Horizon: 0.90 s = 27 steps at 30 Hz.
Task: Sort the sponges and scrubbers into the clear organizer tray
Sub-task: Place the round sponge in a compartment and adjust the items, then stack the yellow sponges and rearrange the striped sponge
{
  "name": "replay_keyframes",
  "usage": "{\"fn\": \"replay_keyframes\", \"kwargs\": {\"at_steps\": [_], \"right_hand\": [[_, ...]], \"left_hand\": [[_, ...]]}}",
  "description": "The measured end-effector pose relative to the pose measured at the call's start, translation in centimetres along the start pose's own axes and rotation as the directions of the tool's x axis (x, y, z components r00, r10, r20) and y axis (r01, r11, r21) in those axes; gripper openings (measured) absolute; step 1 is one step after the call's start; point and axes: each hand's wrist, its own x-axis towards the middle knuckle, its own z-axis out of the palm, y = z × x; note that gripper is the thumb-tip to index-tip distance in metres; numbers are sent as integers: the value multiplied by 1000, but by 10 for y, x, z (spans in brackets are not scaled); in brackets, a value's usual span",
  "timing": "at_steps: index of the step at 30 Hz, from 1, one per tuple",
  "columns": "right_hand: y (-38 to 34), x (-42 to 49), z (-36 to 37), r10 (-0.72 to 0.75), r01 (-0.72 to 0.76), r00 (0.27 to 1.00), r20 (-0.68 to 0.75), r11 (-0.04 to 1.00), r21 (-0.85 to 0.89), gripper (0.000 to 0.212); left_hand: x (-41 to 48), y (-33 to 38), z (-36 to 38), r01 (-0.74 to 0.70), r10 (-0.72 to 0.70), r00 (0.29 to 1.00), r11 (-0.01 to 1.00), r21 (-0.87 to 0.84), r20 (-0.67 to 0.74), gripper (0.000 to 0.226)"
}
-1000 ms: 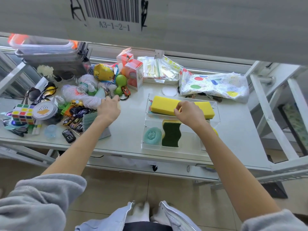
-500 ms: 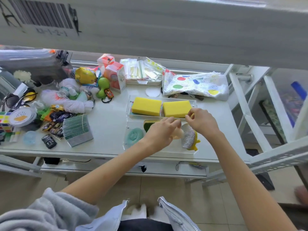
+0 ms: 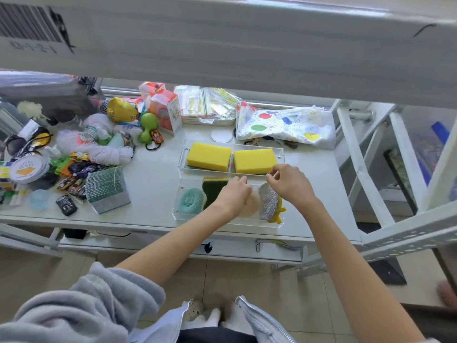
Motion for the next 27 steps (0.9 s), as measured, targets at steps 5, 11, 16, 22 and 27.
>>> {"fn": "replay_keyframes", "kwargs": {"at_steps": [5,11,16,22,27], "right_hand": [[-4,4,5,-15,15,1000,5,1000,0,24],[-19,14,9,-49,49,999,6,999,10,23],[-35,41,9,-101,101,995,-9,994,-35,28],[-33,70,10,31,-10,990,138,989,-151,43],[-33,78,0,-14,105,947,322,958,-267,54]], "left_hand": [[-2,3,6,7,-9,999,1000,30,40,22],[-7,-8,-7,-46,45,999,997,-67,-25,48],[-8,-62,-67,89,-177,949,943,-319,-260,32],[9,-129,-80,406,-431,900,883,-238,-67,58],[14,-135,-75,425,-443,896,879,-217,-39,59]]}}
